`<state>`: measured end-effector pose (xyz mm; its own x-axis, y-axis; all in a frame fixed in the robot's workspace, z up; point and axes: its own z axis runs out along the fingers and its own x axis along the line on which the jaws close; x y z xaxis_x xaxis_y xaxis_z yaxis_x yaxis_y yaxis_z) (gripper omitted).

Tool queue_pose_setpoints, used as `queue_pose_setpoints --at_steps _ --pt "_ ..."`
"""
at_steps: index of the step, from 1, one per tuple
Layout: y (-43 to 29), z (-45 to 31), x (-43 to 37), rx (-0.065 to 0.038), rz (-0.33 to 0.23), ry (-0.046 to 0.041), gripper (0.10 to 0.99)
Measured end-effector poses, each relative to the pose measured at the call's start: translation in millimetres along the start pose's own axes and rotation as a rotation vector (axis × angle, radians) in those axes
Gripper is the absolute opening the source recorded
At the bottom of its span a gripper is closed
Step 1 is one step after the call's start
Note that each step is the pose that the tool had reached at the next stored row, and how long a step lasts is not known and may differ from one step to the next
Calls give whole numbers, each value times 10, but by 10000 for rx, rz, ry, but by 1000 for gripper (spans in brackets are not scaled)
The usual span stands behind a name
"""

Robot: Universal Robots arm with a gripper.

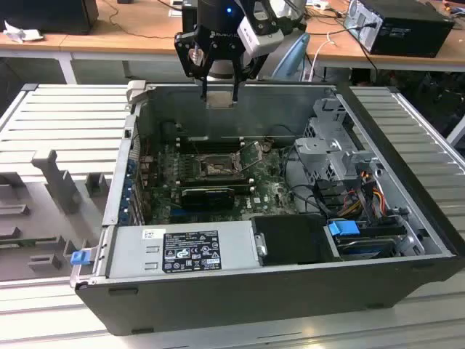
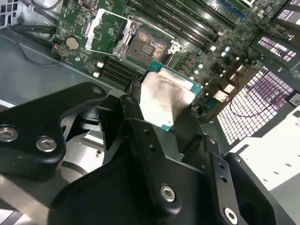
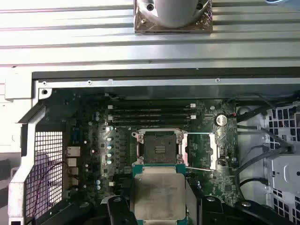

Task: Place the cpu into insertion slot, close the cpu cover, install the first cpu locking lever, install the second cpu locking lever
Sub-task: 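Place the cpu into insertion slot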

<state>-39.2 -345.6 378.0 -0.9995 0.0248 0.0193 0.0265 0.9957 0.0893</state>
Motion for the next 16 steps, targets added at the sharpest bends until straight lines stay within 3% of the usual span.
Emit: queue_pose_setpoints --at_steps 7,16 --pt "0 1 0 -19 967 -87 525" --pt "0 1 0 -26 1320 -118 525"
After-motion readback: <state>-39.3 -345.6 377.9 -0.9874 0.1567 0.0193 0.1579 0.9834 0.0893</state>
